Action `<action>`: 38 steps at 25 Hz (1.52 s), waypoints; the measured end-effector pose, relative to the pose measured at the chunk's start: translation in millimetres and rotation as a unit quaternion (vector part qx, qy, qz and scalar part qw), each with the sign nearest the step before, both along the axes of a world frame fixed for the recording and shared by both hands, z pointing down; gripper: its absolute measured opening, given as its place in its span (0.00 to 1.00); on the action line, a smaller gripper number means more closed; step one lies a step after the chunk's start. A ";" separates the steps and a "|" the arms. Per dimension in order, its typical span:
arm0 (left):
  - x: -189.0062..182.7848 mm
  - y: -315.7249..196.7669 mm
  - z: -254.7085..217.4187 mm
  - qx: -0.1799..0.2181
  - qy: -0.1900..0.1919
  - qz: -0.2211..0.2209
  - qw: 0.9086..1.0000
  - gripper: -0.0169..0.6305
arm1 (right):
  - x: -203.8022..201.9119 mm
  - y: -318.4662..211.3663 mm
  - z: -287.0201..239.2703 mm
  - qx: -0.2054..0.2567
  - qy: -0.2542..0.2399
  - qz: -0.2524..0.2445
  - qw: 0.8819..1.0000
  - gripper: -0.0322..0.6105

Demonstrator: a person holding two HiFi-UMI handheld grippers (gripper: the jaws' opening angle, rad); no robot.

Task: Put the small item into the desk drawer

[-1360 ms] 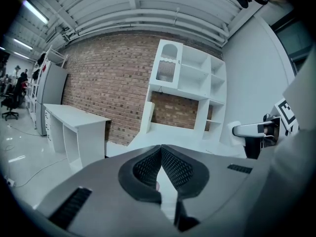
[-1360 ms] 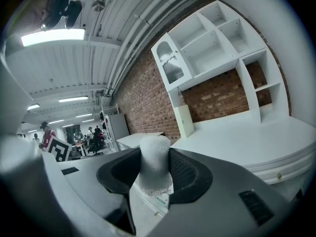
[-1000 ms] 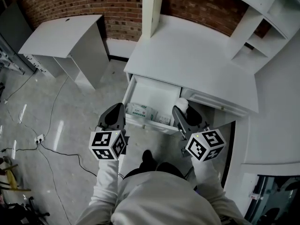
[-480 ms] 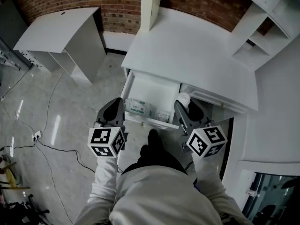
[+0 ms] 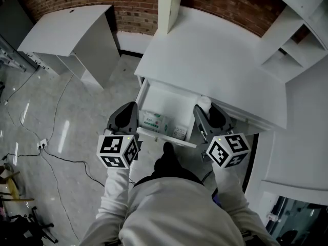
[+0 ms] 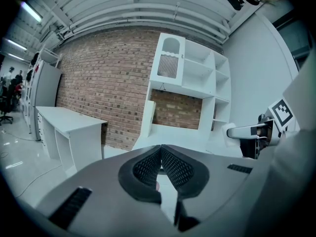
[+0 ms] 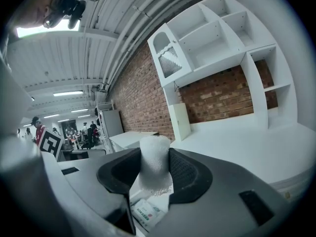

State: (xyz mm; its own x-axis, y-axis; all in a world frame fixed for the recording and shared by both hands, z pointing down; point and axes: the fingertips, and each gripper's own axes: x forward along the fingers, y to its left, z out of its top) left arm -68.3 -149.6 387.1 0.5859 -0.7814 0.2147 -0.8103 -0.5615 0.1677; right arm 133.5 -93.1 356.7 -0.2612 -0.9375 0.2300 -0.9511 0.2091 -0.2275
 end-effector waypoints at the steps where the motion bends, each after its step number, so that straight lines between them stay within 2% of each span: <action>1: 2.0 -3.8 1.1 -0.001 -0.001 -0.001 1.000 0.05 | 1.5 -4.9 1.1 -0.001 0.001 -0.003 1.000 0.35; 13: 14.2 -49.3 11.0 -0.013 -0.013 -0.018 1.000 0.05 | 13.6 -59.8 12.1 -0.010 -0.002 -0.027 1.000 0.35; 22: 18.0 -67.0 27.6 -0.037 -0.018 -0.026 0.999 0.05 | 9.2 -88.4 26.9 -0.021 -0.001 -0.051 0.998 0.35; 30: 16.6 -74.7 35.4 -0.050 -0.022 -0.035 0.998 0.05 | -7.1 -105.1 59.9 -0.054 0.002 -0.087 0.995 0.35; 38: 8.8 -77.7 45.5 -0.063 -0.027 -0.050 0.996 0.05 | -29.2 -109.5 111.6 -0.108 0.016 -0.133 0.985 0.35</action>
